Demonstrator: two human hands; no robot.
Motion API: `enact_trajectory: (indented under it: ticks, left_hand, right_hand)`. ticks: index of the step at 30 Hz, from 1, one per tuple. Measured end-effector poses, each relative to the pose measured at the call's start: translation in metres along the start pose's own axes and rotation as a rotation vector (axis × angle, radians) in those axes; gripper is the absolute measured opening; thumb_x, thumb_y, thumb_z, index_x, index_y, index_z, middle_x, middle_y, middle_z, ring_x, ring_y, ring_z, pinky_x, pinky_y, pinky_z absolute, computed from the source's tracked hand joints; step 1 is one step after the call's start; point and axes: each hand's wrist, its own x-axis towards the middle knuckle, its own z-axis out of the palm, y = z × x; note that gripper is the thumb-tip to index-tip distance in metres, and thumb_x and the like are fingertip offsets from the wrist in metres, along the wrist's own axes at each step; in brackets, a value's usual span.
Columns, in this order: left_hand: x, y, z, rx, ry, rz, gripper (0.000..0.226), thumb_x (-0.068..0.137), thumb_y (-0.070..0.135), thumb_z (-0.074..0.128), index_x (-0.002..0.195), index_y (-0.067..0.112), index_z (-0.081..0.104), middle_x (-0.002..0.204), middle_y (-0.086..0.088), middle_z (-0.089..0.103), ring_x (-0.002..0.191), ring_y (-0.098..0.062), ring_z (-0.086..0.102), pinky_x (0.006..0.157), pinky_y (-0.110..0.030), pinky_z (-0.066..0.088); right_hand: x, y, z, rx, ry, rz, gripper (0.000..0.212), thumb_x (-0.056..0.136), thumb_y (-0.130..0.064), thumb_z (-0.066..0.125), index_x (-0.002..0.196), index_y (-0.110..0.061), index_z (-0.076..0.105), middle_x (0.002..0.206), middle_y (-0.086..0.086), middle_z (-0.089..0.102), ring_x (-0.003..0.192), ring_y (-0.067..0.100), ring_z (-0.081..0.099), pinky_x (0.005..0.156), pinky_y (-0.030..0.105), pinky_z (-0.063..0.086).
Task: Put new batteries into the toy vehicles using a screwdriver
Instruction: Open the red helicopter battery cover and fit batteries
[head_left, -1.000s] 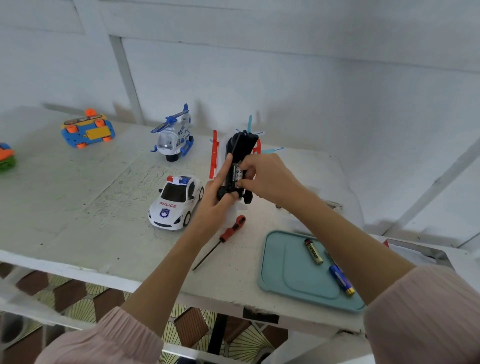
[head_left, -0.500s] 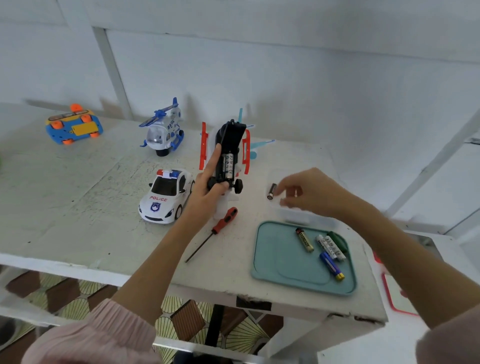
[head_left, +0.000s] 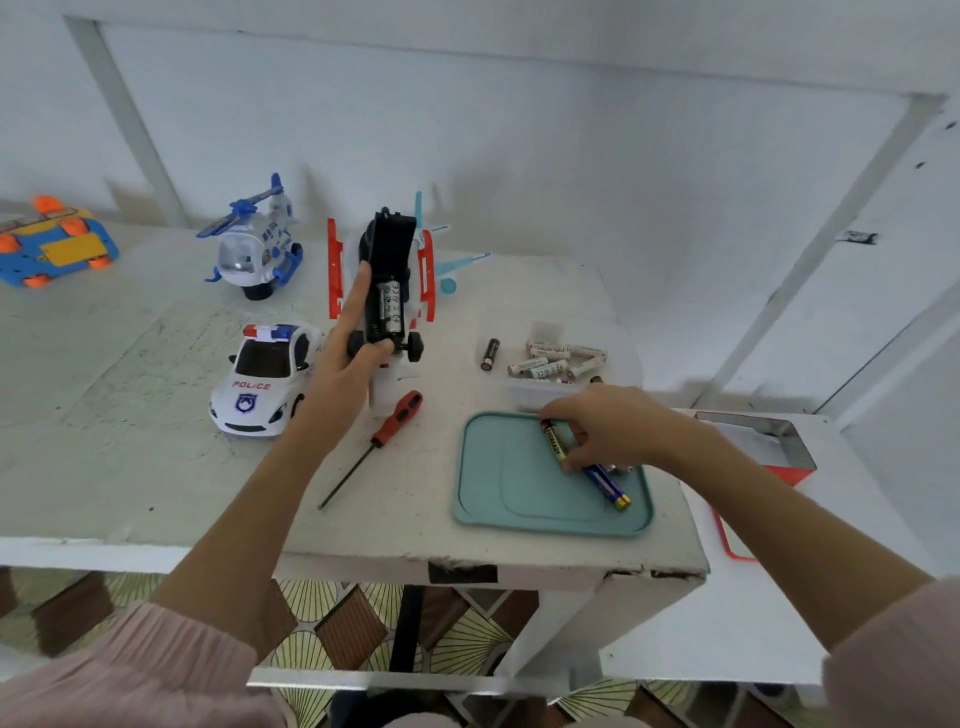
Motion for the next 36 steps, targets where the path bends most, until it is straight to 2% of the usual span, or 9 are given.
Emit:
enact_trajectory:
  ticks: [3, 8, 12, 17, 21, 24, 28, 33, 36]
  left_hand:
    - [-0.001, 0.001, 0.001, 0.003, -0.009, 0.002, 0.072, 0.094, -0.012, 0.036, 0.149, 0.030, 0.017, 0.127, 0.032, 0.034, 0.102, 0.027, 0.047, 0.082, -0.003, 0.042]
    - [-0.002, 0.002, -0.001, 0.006, 0.004, 0.015, 0.071, 0.094, -0.012, 0.036, 0.149, 0.030, 0.016, 0.127, 0.036, 0.029, 0.103, 0.029, 0.044, 0.083, -0.002, 0.041]
    - [-0.004, 0.002, -0.001, 0.007, 0.002, 0.017, 0.073, 0.094, -0.012, 0.037, 0.142, 0.040, 0.017, 0.130, 0.035, 0.030, 0.106, 0.027, 0.044, 0.084, -0.004, 0.041]
    - [-0.004, 0.004, -0.001, 0.028, -0.009, 0.018, 0.073, 0.094, -0.011, 0.038, 0.141, 0.041, 0.016, 0.128, 0.036, 0.034, 0.106, 0.026, 0.046, 0.087, -0.005, 0.041]
    - [-0.004, 0.005, -0.001, 0.062, 0.003, 0.023, 0.073, 0.094, -0.012, 0.039, 0.143, 0.035, 0.013, 0.124, 0.036, 0.039, 0.090, 0.026, 0.048, 0.082, -0.004, 0.041]
    - [-0.002, 0.001, -0.001, 0.082, 0.014, 0.016, 0.073, 0.094, -0.009, 0.040, 0.141, 0.042, 0.016, 0.113, 0.051, 0.045, 0.084, 0.015, 0.048, 0.080, -0.009, 0.042]
    - [0.000, -0.005, -0.004, 0.096, 0.021, -0.004, 0.072, 0.094, -0.008, 0.040, 0.138, 0.046, 0.020, 0.098, 0.051, 0.052, 0.085, 0.004, 0.039, 0.080, -0.018, 0.039]
    - [-0.003, 0.002, -0.003, 0.029, 0.028, 0.001, 0.073, 0.094, -0.012, 0.037, 0.141, 0.038, 0.014, 0.127, 0.035, 0.042, 0.097, 0.019, 0.051, 0.083, -0.007, 0.042]
    - [-0.002, 0.002, -0.002, 0.033, 0.021, 0.005, 0.072, 0.094, -0.012, 0.037, 0.145, 0.032, 0.013, 0.121, 0.043, 0.043, 0.095, 0.025, 0.048, 0.084, -0.006, 0.041]
  right_hand:
    - [0.000, 0.002, 0.005, 0.234, 0.083, -0.045, 0.050, 0.075, -0.027, 0.071, 0.120, -0.025, 0.049, 0.083, -0.009, 0.055, 0.074, 0.009, 0.049, 0.066, 0.026, 0.042]
    - [0.001, -0.013, -0.005, 1.111, 0.226, -0.156, 0.051, 0.070, 0.012, 0.068, 0.104, -0.017, 0.045, 0.084, 0.019, 0.059, 0.061, 0.020, 0.060, 0.058, 0.030, 0.053]
    - [0.017, -0.033, -0.029, 1.385, 0.435, -0.181, 0.051, 0.065, 0.013, 0.073, 0.093, -0.012, 0.039, 0.074, 0.016, 0.061, 0.057, 0.023, 0.061, 0.053, 0.026, 0.050]
    - [0.048, -0.069, -0.058, 1.367, 0.663, -0.212, 0.050, 0.065, 0.008, 0.077, 0.085, -0.013, 0.037, 0.075, 0.015, 0.063, 0.058, 0.026, 0.063, 0.054, 0.028, 0.053]
    - [0.075, -0.093, -0.063, 1.241, 0.782, -0.197, 0.047, 0.068, 0.004, 0.076, 0.077, -0.021, 0.036, 0.073, 0.015, 0.062, 0.058, 0.024, 0.061, 0.058, 0.033, 0.055]
    - [0.089, -0.101, -0.060, 1.131, 0.865, -0.152, 0.039, 0.074, 0.003, 0.070, 0.071, -0.017, 0.037, 0.073, 0.021, 0.061, 0.061, 0.029, 0.061, 0.060, 0.037, 0.054]
    - [0.099, -0.106, -0.059, 1.017, 0.929, -0.195, 0.019, 0.076, 0.005, 0.066, 0.082, -0.004, 0.051, 0.071, 0.002, 0.059, 0.063, 0.010, 0.056, 0.062, 0.013, 0.047]
    - [0.106, -0.105, -0.059, 0.904, 1.008, -0.247, 0.013, 0.076, 0.005, 0.066, 0.087, 0.002, 0.060, 0.080, 0.012, 0.064, 0.070, 0.018, 0.059, 0.068, 0.021, 0.049]
    - [0.109, -0.106, -0.058, 0.830, 1.034, -0.281, 0.011, 0.073, 0.006, 0.068, 0.080, 0.001, 0.061, 0.079, 0.012, 0.060, 0.069, 0.019, 0.056, 0.067, 0.019, 0.047]
